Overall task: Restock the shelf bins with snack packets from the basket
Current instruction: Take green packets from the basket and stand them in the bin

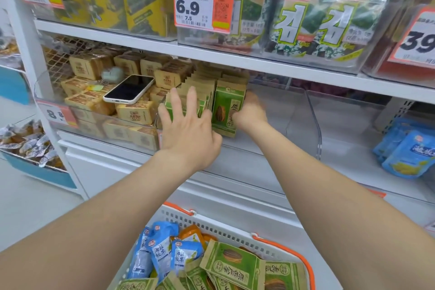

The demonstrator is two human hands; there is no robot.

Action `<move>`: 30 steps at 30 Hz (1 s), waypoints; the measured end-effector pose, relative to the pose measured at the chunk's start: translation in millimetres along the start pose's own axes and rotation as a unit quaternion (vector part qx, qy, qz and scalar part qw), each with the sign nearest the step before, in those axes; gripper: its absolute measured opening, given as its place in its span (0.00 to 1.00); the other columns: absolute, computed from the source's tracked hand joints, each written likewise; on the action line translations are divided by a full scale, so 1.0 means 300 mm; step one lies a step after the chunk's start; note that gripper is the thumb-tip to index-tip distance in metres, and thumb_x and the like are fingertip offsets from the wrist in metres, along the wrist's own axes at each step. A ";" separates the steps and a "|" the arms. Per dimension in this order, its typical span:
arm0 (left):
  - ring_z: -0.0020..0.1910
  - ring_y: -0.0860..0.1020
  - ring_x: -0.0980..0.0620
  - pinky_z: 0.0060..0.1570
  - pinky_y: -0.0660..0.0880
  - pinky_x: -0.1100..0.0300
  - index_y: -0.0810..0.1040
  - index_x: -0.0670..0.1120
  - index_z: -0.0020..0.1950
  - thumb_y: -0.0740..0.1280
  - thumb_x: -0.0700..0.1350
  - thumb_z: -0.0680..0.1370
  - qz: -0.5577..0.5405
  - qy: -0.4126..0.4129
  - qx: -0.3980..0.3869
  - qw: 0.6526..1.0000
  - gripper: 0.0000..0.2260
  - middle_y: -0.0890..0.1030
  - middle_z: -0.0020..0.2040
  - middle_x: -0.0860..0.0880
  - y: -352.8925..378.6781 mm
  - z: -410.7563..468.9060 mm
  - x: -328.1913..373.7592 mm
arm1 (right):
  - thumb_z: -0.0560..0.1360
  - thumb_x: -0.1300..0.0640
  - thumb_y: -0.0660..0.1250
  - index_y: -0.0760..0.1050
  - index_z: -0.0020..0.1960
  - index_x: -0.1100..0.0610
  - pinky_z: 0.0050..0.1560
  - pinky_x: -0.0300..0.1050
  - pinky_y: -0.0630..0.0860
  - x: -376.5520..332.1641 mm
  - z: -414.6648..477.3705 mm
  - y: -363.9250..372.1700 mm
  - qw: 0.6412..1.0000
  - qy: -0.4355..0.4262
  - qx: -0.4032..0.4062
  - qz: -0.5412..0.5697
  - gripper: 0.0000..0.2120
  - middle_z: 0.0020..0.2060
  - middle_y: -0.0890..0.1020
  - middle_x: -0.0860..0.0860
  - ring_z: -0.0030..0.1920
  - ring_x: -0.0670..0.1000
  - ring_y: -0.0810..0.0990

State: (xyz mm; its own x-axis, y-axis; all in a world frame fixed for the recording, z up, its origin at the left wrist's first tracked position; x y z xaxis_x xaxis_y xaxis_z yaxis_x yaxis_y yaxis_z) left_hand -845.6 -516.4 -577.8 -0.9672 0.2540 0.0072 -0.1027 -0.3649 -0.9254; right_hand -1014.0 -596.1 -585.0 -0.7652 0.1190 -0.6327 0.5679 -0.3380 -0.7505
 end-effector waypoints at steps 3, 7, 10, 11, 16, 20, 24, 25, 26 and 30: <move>0.80 0.42 0.28 0.75 0.49 0.30 0.74 0.48 0.68 0.58 0.57 0.80 0.001 -0.002 0.005 1.000 0.21 0.45 0.84 0.41 0.000 0.007 0.008 | 0.72 0.61 0.73 0.73 0.61 0.58 0.52 0.50 0.81 -0.006 0.028 0.026 1.000 0.015 0.015 0.000 0.19 0.56 0.81 0.57 0.58 0.60 0.82; 0.80 0.43 0.28 0.74 0.50 0.29 0.74 0.49 0.67 0.58 0.57 0.79 0.001 -0.005 0.010 1.000 0.20 0.46 0.84 0.41 0.002 0.010 0.013 | 0.68 0.52 0.79 0.71 0.62 0.61 0.52 0.51 0.83 0.019 0.037 0.022 0.997 0.064 0.017 0.029 0.29 0.54 0.82 0.56 0.56 0.57 0.82; 0.80 0.42 0.28 0.74 0.51 0.29 0.74 0.49 0.67 0.58 0.57 0.79 -0.003 -0.009 0.010 1.000 0.20 0.46 0.84 0.41 0.004 0.008 0.013 | 0.59 0.41 0.80 0.73 0.64 0.60 0.49 0.52 0.86 0.034 0.027 0.033 0.995 0.092 -0.005 0.031 0.40 0.55 0.83 0.55 0.53 0.55 0.84; 0.80 0.42 0.28 0.74 0.50 0.29 0.74 0.49 0.67 0.58 0.56 0.79 -0.003 -0.010 0.009 1.000 0.20 0.45 0.84 0.41 0.004 0.007 0.015 | 0.58 0.39 0.79 0.74 0.64 0.59 0.49 0.53 0.86 0.039 0.028 0.040 0.995 0.094 -0.018 0.024 0.41 0.55 0.83 0.54 0.52 0.55 0.85; 0.81 0.39 0.29 0.75 0.49 0.27 0.73 0.49 0.66 0.58 0.56 0.80 -0.012 -0.008 0.012 1.000 0.18 0.43 0.84 0.41 -0.001 -0.001 0.010 | 0.63 0.36 0.72 0.74 0.67 0.59 0.54 0.53 0.84 0.051 -0.019 0.023 0.990 0.123 -0.071 -0.020 0.40 0.59 0.81 0.56 0.55 0.58 0.84; 0.82 0.43 0.32 0.75 0.51 0.29 0.74 0.47 0.64 0.60 0.55 0.81 -0.021 0.002 0.041 0.999 0.16 0.48 0.84 0.39 -0.014 -0.026 0.003 | 0.78 0.48 0.65 0.76 0.51 0.59 0.45 0.46 0.74 0.022 -0.094 -0.034 0.995 0.067 -0.054 -0.053 0.14 0.49 0.81 0.57 0.47 0.59 0.79; 0.76 0.60 0.32 0.68 0.63 0.34 0.74 0.45 0.58 0.67 0.48 0.76 -0.027 0.045 0.114 0.992 0.13 0.64 0.76 0.37 -0.068 -0.084 0.028 | 0.77 0.51 0.58 0.72 0.37 0.56 0.39 0.48 0.72 -0.084 -0.239 -0.123 0.991 -0.106 0.026 -0.072 0.14 0.37 0.79 0.56 0.39 0.62 0.77; 0.70 0.66 0.33 0.62 0.66 0.38 0.74 0.45 0.56 0.67 0.47 0.74 -0.027 0.052 0.137 0.989 0.12 0.68 0.71 0.38 -0.085 -0.105 0.037 | 0.76 0.51 0.57 0.72 0.36 0.54 0.37 0.49 0.73 -0.109 -0.288 -0.141 0.982 -0.155 0.043 -0.100 0.13 0.35 0.79 0.55 0.37 0.62 0.77; 0.63 0.68 0.35 0.55 0.67 0.42 0.72 0.45 0.53 0.67 0.45 0.72 -0.029 0.056 0.159 0.985 0.11 0.70 0.65 0.39 -0.102 -0.127 0.044 | 0.75 0.51 0.57 0.73 0.36 0.54 0.36 0.49 0.73 -0.129 -0.333 -0.155 0.969 -0.203 0.054 -0.129 0.12 0.34 0.79 0.54 0.36 0.62 0.76; 0.49 0.68 0.41 0.43 0.64 0.48 0.69 0.45 0.48 0.65 0.46 0.70 -0.029 0.061 0.158 0.985 0.10 0.71 0.51 0.43 -0.098 -0.204 0.052 | 0.72 0.53 0.61 0.73 0.35 0.54 0.35 0.47 0.69 -0.141 -0.481 -0.155 0.931 -0.299 -0.009 -0.211 0.08 0.30 0.74 0.53 0.35 0.62 0.74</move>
State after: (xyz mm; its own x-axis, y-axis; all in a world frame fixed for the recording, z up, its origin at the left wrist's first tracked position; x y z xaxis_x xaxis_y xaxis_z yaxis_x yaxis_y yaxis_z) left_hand -843.4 -446.8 -573.6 -0.9242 0.3819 -0.0076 -0.2425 -0.6019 -0.7609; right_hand -964.2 -450.8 -550.9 -0.9501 -0.3049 -0.0664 0.1803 -0.3626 -0.9143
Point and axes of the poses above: each hand's wrist, its own z-axis towards the middle knuckle, its own y-axis out of the palm, x = y × z, the point moved 6 cm from there along z, towards the middle knuckle
